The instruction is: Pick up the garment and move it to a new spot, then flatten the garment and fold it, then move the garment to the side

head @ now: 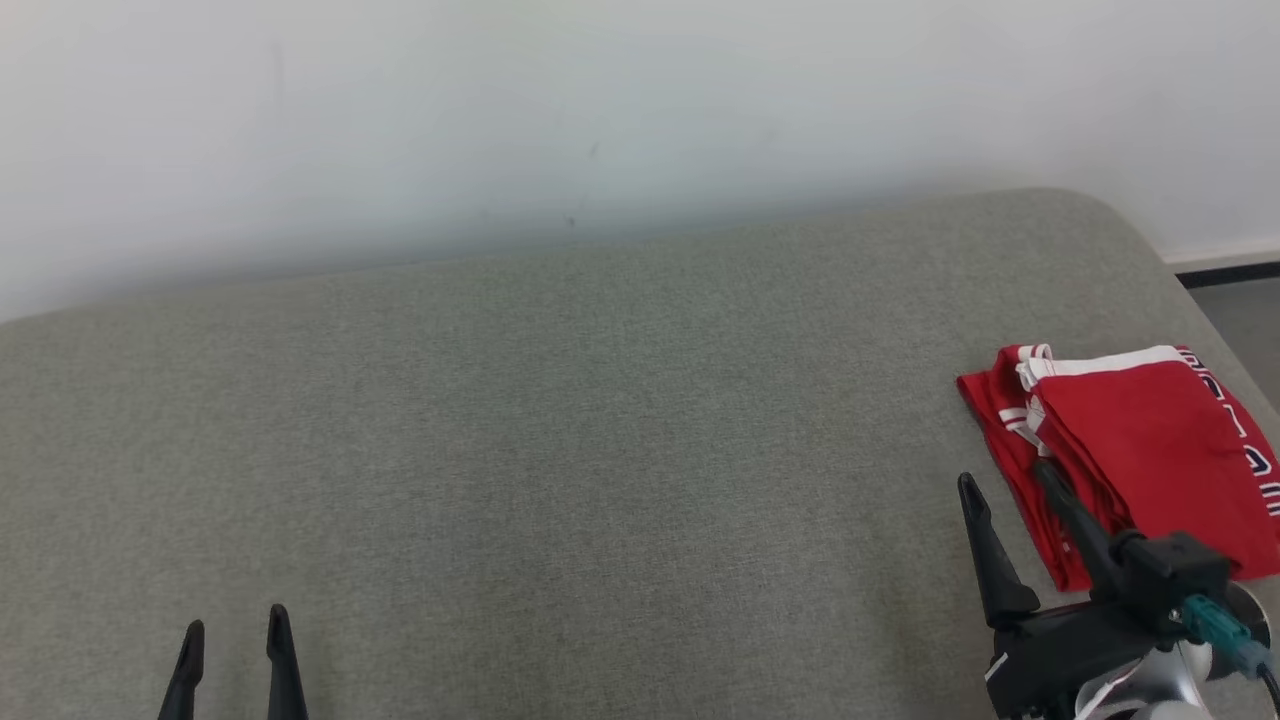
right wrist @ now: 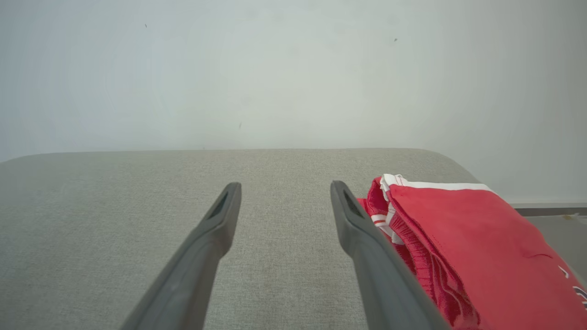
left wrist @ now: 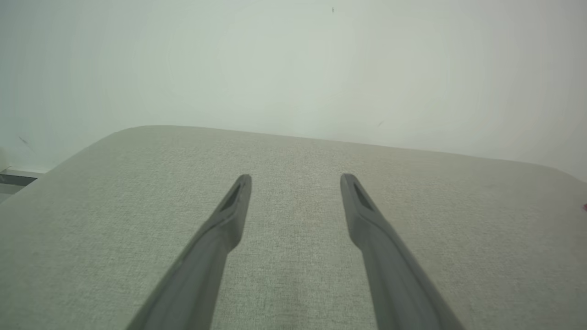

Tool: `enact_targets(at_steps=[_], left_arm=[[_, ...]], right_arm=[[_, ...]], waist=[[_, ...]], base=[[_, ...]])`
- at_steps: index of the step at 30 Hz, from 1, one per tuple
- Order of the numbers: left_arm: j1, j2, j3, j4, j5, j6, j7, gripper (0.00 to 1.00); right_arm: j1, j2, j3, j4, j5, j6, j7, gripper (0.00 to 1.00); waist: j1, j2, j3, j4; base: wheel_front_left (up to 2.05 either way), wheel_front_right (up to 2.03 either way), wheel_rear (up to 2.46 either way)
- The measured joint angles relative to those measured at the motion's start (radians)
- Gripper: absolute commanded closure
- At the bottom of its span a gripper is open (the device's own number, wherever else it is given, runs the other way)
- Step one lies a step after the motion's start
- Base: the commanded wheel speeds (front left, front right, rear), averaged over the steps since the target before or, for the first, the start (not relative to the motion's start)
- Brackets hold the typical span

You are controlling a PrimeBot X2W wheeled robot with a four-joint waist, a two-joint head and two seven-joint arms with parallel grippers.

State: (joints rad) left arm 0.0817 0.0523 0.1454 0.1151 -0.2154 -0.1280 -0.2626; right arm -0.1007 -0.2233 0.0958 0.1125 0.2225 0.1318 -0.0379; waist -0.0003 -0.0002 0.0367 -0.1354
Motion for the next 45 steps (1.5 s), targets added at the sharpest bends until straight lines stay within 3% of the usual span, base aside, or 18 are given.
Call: enact_targets(at_steps=[6, 18, 45], left_arm=[[0.01, -0.001, -0.011, 0.046, 0.033, 0.0, 0.0, 0.0], [0.022, 0.002, -0.051, 0.092, 0.047, -0.001, 0.0, 0.0], [-0.011, 0.019, -0.067, 0.098, 0.031, -0.003, 0.0, 0.0]], right_arm=[[0.068, 0.076, -0.07, 0.004, 0.007, 0.0, -0.071, 0.0], [0.121, 0.118, -0.124, 0.084, -0.033, 0.0, -0.149, 0.0], [0.121, 0.153, -0.113, 0.159, -0.039, 0.0, -0.191, 0.0]], waist=[[0.0, 0.0, -0.041, 0.056], [0.0002, 0.0001, -0.094, 0.151], [0.0003, 0.0002, -0.088, 0.119]], base=[[0.0, 0.0, 0.0], [0.0, 0.0, 0.0], [0.0, 0.0, 0.0]])
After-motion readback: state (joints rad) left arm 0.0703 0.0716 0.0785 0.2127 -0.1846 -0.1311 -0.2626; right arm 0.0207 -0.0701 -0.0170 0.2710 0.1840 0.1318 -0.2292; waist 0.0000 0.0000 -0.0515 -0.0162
